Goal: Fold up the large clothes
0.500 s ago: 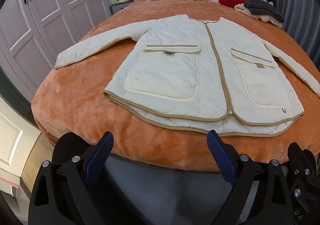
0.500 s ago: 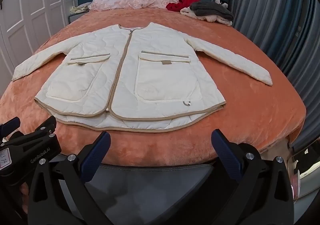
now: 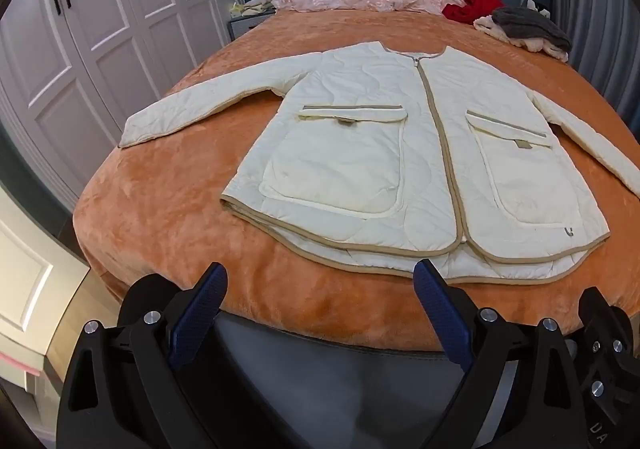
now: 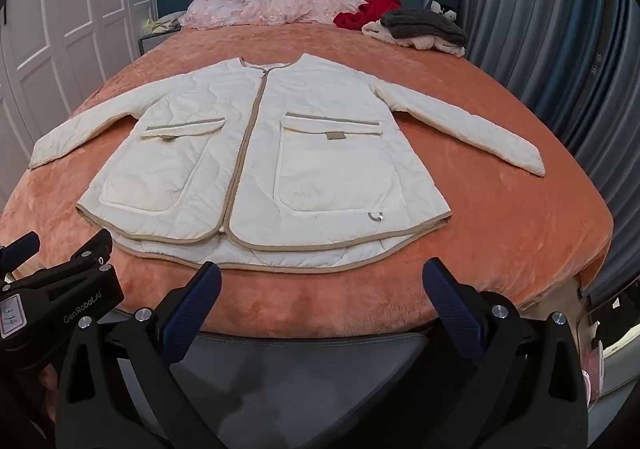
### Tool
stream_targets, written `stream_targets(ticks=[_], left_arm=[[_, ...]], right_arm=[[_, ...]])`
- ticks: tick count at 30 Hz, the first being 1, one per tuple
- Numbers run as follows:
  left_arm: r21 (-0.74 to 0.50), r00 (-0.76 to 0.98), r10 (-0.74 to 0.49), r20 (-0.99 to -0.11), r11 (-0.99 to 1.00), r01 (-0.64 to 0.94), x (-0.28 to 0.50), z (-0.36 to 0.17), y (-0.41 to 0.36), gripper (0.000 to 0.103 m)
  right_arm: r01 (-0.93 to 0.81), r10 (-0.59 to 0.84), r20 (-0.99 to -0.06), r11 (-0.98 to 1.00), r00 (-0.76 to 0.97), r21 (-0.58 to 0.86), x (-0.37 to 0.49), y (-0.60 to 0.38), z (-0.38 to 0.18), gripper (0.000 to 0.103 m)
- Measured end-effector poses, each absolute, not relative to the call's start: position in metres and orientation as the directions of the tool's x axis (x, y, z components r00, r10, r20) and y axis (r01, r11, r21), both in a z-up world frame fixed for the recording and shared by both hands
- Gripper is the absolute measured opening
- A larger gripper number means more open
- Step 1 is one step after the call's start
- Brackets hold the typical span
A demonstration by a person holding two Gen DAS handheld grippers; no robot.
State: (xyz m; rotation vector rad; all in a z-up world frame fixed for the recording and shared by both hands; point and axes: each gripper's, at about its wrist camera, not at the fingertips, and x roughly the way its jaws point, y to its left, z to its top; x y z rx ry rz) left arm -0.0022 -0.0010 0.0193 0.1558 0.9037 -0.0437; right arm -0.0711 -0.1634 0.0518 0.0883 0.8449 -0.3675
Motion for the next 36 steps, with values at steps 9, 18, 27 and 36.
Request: stream_targets(ticks=[9,18,27,36], left_arm=[[0.12,0.617,0.028,-0.787,0.987,0.108,-0.002,0.02,-0.001,0.091],[0.12,0.617,0.019,-0.787,0.985,0.122,-0.004,0.024,-0.005,0.092],[0.148,0.609,0.05,-0.792,0.983,0.112,-0.003,0.023,-0.01,0.092],[0.132,0.626,0.033,-0.779,0.985,0.113,-0.006,0.025,-0.009,0.092]], right_arm=[[0.348,-0.285,-0.742,0.935,0.607,-0.073,-0.068,-0.162,0.054,0.098],[0.34,-0.278,-0.738,0.938,0.615,-0.07,-0.069,-0.159,0.057,0.098],[0.339,-0.28,-0.737,0.938,0.615,-0.074,-0.069,-0.157,0.057,0.098],[0.343,-0.276,-0.739,0.937,0.615,-0.065,-0.069,-0.158,0.057,0.098]])
